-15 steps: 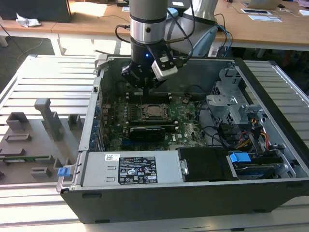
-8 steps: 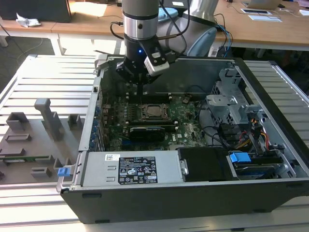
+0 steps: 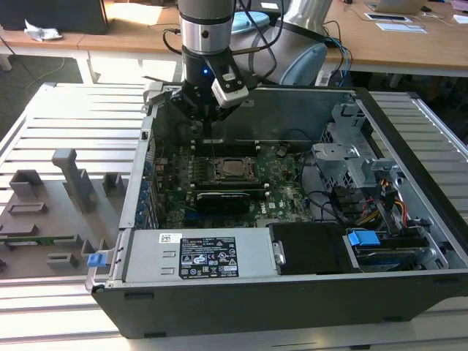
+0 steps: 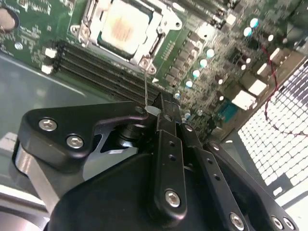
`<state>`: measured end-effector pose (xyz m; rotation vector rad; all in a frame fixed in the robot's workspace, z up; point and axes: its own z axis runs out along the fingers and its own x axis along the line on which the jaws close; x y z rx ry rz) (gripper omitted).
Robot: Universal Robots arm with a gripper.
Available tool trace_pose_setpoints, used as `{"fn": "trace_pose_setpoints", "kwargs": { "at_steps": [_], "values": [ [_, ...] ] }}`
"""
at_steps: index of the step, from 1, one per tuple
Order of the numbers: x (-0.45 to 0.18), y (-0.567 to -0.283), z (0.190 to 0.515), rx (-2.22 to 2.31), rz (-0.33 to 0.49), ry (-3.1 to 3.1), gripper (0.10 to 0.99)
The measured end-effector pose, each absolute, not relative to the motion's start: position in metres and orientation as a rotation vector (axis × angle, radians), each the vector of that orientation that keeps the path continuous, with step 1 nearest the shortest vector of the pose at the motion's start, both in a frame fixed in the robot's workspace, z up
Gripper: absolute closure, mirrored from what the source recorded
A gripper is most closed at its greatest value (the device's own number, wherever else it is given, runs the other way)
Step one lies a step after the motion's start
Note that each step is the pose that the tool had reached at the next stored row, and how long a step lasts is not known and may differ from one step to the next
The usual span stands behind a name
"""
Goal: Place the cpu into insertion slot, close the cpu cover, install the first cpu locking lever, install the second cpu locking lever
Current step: 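Install the first cpu locking lever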
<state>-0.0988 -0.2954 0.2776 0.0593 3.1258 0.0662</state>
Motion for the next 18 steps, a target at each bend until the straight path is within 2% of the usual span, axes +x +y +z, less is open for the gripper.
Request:
{"fn": "trace_pose_setpoints", "kwargs": {
  "at_steps": [18],
  "values": [
    [-0.079,-0.289,0.268,0.059,0.064,3.126,0.98]
  ]
}}
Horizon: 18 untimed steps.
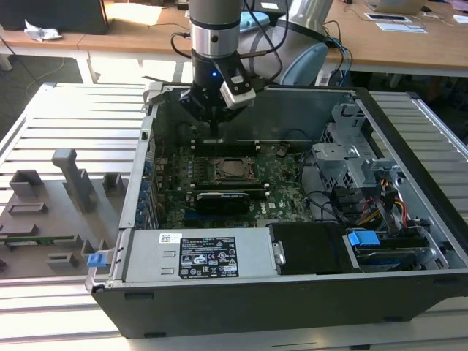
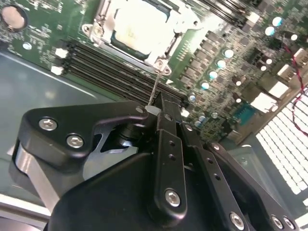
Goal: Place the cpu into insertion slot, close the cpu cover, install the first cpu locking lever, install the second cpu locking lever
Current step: 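Install the first cpu locking lever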
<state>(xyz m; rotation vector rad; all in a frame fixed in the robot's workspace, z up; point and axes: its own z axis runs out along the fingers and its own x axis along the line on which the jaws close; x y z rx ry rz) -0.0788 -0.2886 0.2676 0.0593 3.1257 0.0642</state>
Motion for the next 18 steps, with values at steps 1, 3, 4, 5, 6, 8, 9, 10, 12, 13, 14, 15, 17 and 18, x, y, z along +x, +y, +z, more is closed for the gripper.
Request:
{"fn": "trace_pose_setpoints", "kwargs": {
  "at_steps": [1,3,4,5,6,8,9,10,12,13,14,15,17,18],
  "values": [
    [-0.076,-0.289,0.268,0.059,0.064,3.126,0.98],
    [-0.071,-0.288,0.267,0.059,0.064,3.126,0.98],
    [-0.07,-0.289,0.267,0.059,0.064,3.126,0.98],
    [-0.07,-0.289,0.267,0.059,0.063,3.126,0.98],
    [-0.07,-0.289,0.267,0.059,0.064,3.126,0.98],
    [-0.069,-0.289,0.267,0.059,0.064,3.126,0.98],
    [-0.069,-0.289,0.267,0.059,0.064,3.126,0.98],
    [-0.069,-0.289,0.267,0.059,0.063,3.126,0.98],
    [-0.069,-0.289,0.265,0.059,0.063,3.126,0.98],
    [-0.069,-0.289,0.263,0.059,0.063,3.126,0.98],
    [-0.069,-0.289,0.26,0.059,0.064,3.126,0.98],
    [-0.069,-0.289,0.258,0.059,0.063,3.126,0.98],
    [-0.069,-0.289,0.253,0.059,0.064,3.126,0.98],
    [-0.069,-0.288,0.25,0.059,0.064,3.126,0.98]
  ]
}}
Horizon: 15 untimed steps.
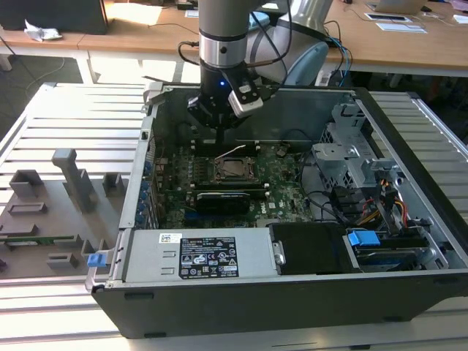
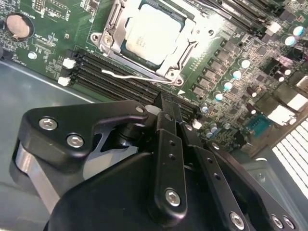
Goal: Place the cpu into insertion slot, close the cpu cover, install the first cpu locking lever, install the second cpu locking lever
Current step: 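Install the first cpu locking lever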
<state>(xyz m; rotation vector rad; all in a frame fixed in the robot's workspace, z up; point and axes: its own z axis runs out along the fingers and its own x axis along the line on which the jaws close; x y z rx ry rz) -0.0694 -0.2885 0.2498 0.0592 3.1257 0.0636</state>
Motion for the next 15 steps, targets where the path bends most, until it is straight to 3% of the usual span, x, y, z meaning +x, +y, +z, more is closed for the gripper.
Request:
{"fn": "trace_pose_setpoints", "kwargs": {
  "at_steps": [15],
  "values": [
    [-0.069,-0.288,0.234,0.059,0.064,3.126,0.98]
  ]
}}
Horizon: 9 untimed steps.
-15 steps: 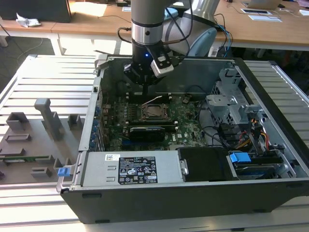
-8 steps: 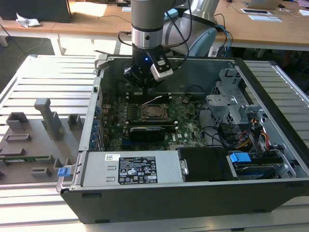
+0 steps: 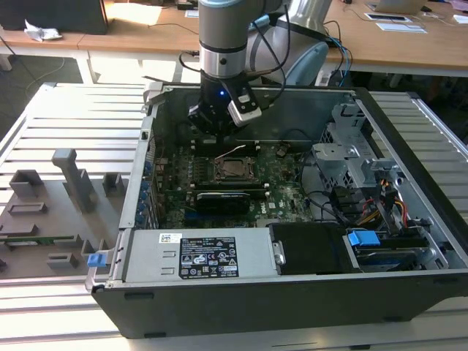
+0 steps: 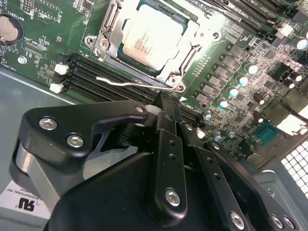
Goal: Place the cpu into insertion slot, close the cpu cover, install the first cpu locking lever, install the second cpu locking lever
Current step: 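Install the first cpu locking lever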
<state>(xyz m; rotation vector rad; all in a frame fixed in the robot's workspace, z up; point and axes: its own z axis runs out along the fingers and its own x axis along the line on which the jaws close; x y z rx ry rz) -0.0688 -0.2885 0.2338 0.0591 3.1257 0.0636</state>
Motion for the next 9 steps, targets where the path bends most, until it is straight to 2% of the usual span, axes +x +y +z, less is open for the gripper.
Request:
{"fn": "trace_pose_setpoints", "kwargs": {
  "at_steps": [9],
  "values": [
    [-0.0633,-0.2867,0.2269,0.059,0.063,3.126,0.98]
  ]
}}
